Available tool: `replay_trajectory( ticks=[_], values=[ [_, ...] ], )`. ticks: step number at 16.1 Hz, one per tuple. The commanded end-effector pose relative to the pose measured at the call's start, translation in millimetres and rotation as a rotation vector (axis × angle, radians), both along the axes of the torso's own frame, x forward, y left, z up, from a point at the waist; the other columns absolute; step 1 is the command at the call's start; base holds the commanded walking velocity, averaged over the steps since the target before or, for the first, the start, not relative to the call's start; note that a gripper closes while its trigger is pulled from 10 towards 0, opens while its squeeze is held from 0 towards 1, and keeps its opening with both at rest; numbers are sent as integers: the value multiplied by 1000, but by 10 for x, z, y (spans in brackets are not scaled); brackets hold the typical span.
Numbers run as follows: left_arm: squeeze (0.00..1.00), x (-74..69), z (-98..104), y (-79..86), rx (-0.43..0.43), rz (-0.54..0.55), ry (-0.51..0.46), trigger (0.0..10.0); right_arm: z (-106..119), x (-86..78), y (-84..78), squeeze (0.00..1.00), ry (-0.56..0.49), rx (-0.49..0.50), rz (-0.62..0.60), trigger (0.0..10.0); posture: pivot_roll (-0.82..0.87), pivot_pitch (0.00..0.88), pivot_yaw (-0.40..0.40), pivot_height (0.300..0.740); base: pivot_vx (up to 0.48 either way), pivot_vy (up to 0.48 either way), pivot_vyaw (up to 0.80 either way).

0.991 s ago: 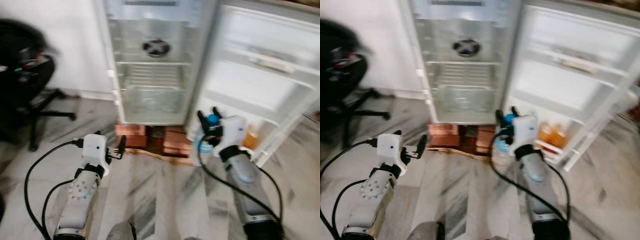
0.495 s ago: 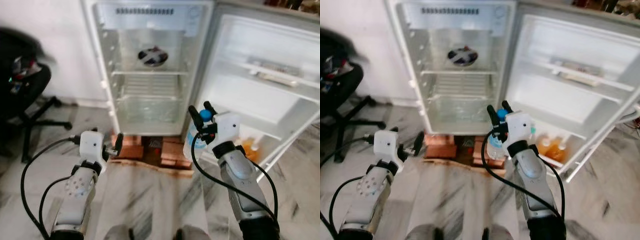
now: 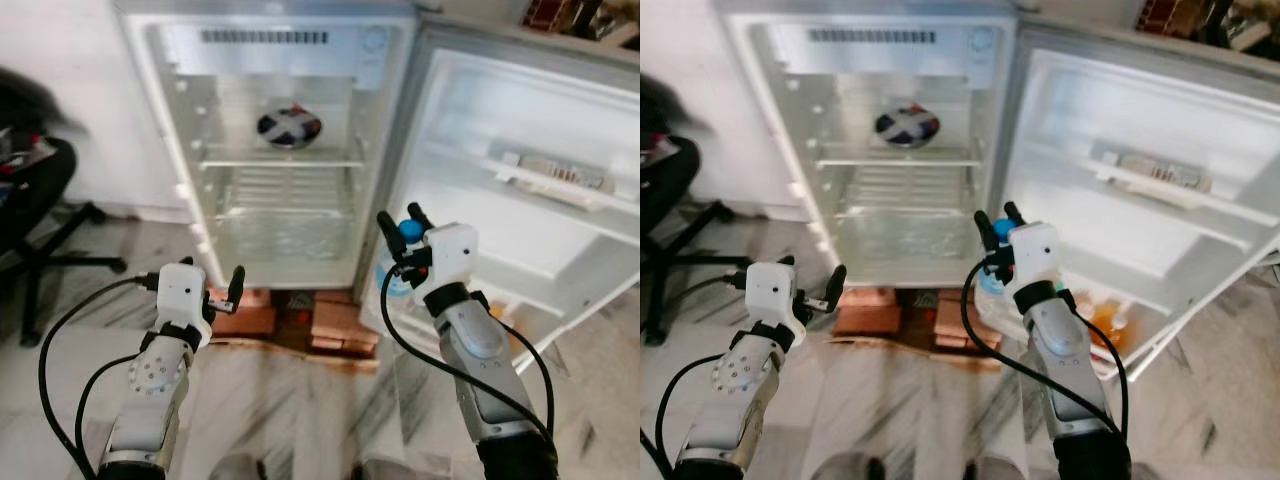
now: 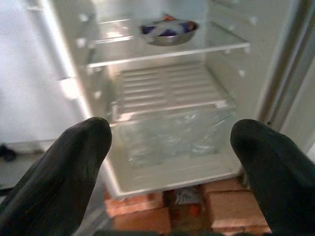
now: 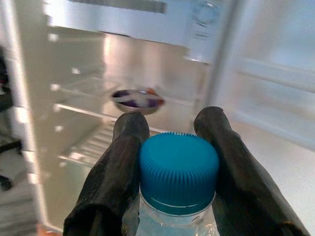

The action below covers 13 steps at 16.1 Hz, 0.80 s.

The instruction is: Restocking fridge

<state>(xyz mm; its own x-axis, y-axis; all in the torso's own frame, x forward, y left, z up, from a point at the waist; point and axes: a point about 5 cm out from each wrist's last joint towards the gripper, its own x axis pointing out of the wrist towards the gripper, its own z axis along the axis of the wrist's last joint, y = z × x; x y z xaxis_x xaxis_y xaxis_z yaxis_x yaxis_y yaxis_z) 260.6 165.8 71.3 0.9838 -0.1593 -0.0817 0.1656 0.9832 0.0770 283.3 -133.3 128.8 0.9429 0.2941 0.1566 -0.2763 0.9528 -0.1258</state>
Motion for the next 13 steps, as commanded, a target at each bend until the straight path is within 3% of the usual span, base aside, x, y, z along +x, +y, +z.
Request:
replay_trajectory(
  ticks=[1,4,13],
  values=[
    [0,-9,-20,-77,-10,-17,6,10000,57,-2,-101,0,-30,-14,-33,10000,85,77,-40,740,326,0,0],
    [0,-8,-18,-77,-13,-16,4,10000,58,-1,-98,0,-31,-16,-33,10000,84,79,-41,740,321,0,0],
    [0,-131,-150,-58,0,-5,75,10000,-6,-52,-73,0,11,27,8,10000,89,90,-45,740,0,0,0]
  ],
)
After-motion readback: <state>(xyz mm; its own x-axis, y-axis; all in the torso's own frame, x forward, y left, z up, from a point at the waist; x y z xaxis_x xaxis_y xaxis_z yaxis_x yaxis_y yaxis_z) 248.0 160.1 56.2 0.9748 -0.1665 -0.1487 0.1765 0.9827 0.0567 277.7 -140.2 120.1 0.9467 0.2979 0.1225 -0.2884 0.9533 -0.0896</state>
